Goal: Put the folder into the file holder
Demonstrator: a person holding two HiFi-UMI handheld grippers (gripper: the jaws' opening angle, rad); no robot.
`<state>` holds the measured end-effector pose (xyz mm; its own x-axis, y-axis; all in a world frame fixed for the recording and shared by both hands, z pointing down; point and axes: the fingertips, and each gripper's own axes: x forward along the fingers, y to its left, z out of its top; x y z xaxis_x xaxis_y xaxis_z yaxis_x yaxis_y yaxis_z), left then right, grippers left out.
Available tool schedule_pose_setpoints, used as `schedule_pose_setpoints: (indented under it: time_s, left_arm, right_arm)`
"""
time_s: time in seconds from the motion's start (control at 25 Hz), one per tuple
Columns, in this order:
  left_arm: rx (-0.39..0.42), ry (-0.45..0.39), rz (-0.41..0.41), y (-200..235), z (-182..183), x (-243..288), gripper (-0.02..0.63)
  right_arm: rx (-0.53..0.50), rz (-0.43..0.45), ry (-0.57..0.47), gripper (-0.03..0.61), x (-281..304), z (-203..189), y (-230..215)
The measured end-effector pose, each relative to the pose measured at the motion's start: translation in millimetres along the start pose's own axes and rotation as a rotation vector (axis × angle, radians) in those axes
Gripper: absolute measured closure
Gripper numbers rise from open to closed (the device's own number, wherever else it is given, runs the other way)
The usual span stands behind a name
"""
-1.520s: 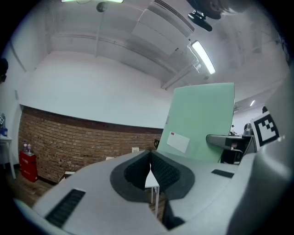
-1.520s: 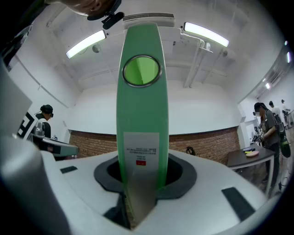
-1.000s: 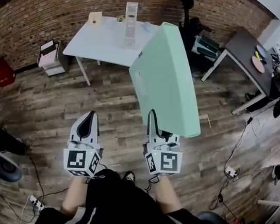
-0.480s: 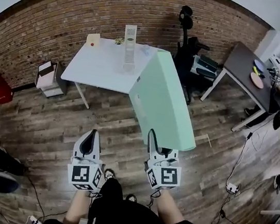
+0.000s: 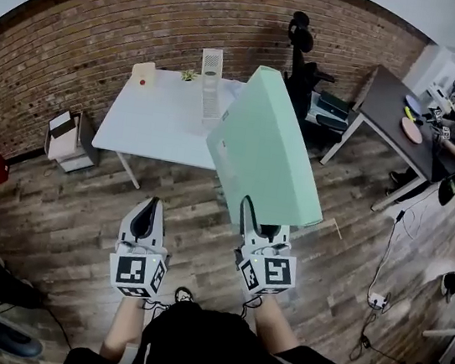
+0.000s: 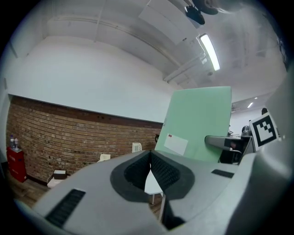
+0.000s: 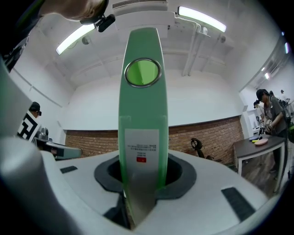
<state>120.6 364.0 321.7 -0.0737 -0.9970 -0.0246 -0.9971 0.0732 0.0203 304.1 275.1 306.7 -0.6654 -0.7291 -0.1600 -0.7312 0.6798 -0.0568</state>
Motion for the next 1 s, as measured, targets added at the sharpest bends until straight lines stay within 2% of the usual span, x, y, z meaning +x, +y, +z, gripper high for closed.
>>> schedule_pose_setpoints:
  time_s: [0.24, 0.48, 0.8, 1.0]
  left_arm:
    - [-0.034, 0.033, -0.010, 41.2, -16.3, 27.2, 0.591]
    - [-0.061, 0.055, -0.017, 67.5, -27.9, 67.7, 0.591]
    - [0.000, 0.047, -0.027, 100.9, -27.5, 158.8, 0.591]
    - [0.004, 0.060, -0.040, 114.7, -24.6, 219.3, 0.591]
  right_arm:
    - [0.010, -0.031, 0.019, 0.433, 39.4, -11.5, 9.1]
    - [-0.004, -0.056, 0.032, 0.434, 78.3, -23.7, -2.3]
    - [-0.004, -0.081, 0.018, 0.434, 161.2, -44.9, -41.9]
    - [-0.003, -0.089, 0.013, 0.434, 215.6, -46.5, -63.8]
